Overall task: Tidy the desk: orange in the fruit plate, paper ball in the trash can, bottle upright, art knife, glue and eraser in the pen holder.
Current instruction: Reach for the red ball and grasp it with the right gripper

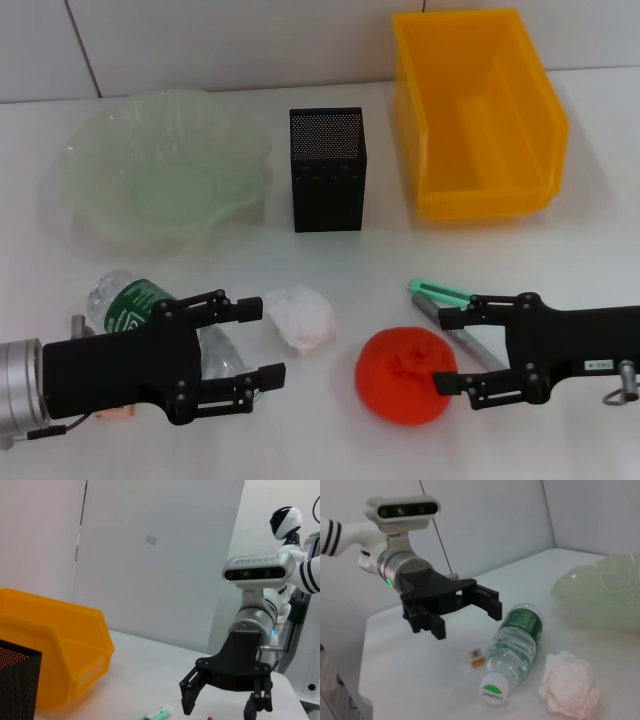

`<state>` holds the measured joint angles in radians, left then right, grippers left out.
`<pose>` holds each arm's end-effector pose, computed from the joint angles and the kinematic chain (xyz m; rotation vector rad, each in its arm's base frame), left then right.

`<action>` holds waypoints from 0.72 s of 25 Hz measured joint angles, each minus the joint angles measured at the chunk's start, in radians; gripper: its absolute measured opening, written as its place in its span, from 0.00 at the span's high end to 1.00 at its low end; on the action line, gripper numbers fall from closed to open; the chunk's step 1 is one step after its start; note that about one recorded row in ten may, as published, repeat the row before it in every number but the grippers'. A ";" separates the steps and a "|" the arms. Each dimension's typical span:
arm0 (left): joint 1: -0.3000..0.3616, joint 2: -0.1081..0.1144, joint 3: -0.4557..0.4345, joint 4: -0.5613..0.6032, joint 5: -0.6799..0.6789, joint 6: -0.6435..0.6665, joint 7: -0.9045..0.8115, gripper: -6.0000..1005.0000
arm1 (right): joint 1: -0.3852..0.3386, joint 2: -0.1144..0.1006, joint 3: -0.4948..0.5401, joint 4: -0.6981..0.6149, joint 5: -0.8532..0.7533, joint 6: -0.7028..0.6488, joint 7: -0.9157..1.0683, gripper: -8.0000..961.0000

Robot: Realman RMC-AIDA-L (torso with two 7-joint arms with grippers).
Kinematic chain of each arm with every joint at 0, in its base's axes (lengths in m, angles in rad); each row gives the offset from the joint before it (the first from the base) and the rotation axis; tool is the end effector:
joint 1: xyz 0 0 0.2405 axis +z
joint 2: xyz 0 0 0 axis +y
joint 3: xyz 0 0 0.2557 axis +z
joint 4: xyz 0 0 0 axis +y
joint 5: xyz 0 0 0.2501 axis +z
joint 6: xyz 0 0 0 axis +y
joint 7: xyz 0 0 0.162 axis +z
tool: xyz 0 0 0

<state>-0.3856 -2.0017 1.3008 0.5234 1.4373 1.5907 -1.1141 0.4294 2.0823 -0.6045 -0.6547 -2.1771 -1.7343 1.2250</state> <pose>-0.2734 0.3050 -0.0573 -2.8765 -0.3996 -0.9386 0.3175 0.3042 -0.0179 -2.8729 0.5730 0.6476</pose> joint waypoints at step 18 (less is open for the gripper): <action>0.013 0.002 0.000 0.005 0.000 0.006 0.003 0.23 | 0.086 0.003 -0.133 0.123 0.008 0.186 -0.007 0.15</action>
<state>-0.3726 -1.9996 1.3008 0.5285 1.4372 1.5968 -1.1116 0.5158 2.0855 -0.7370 -0.5313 -2.1696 -1.5485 1.2180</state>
